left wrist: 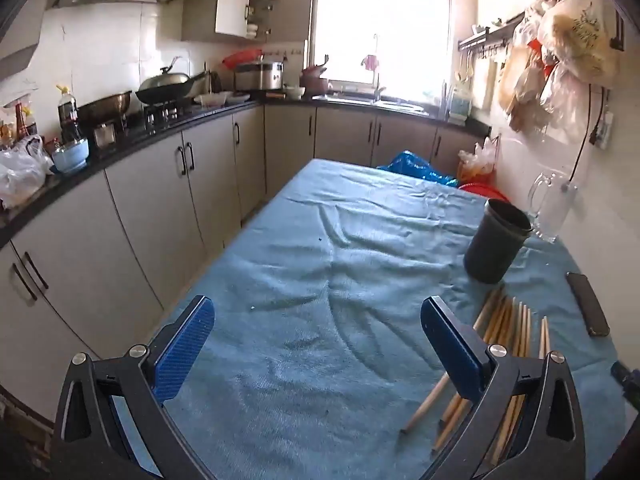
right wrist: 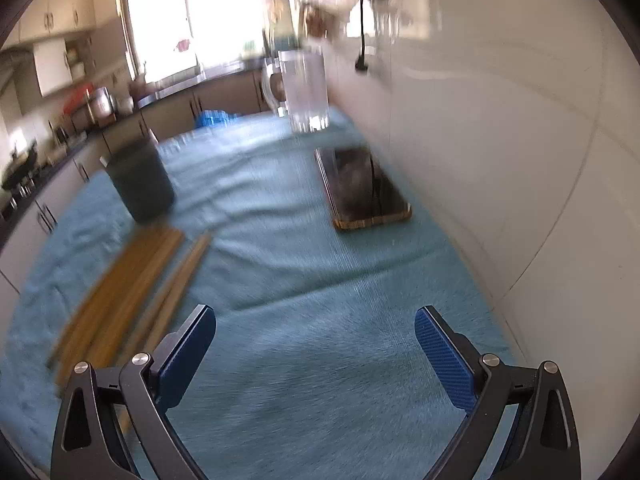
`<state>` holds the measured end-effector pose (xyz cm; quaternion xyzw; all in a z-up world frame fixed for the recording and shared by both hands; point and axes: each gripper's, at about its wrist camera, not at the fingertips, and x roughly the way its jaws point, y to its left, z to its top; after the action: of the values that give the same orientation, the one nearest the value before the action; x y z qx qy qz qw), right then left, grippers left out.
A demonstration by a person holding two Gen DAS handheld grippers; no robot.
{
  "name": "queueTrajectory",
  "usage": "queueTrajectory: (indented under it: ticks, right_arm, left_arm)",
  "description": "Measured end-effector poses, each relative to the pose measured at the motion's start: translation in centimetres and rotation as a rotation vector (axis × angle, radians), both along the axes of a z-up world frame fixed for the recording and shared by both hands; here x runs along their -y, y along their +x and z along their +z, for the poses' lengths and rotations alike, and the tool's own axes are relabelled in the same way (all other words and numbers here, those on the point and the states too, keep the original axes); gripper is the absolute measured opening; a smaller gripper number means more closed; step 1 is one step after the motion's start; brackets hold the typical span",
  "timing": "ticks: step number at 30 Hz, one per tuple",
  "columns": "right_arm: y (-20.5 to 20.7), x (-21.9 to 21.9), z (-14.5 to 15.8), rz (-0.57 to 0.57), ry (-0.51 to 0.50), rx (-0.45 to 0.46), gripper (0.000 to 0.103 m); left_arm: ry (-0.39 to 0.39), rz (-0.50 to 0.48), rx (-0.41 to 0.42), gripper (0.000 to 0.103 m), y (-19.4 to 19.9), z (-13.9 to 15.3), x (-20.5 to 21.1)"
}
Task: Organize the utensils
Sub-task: 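Move both tools toward the row of wooden chopsticks on the cloth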
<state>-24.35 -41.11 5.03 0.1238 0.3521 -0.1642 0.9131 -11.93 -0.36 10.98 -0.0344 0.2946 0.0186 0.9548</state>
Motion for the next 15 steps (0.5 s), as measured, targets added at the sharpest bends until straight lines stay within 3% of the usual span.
queueTrajectory:
  ticks: [3,7,9,15]
  right_arm:
    - [-1.5,-1.1,2.6,-0.005,-0.001,0.121,0.101]
    - [-4.1,-3.8,5.5,-0.035,-0.125,0.279,0.102]
    - [-4.0,-4.5,5.8,-0.027,-0.147,0.282,0.103]
    - [-3.3,-6.0,4.6,0.025,-0.071,0.249,0.103]
  left_arm:
    - [-0.037,-0.009,0.009,0.103,-0.8,-0.2,0.1]
    - [-0.057,-0.041,0.007,0.103,-1.7,-0.5,0.8]
    - [-0.037,-0.049,0.021,0.103,-2.1,-0.6,1.4]
    - [-0.003,-0.085,0.049,0.103,-3.3,-0.9,2.8]
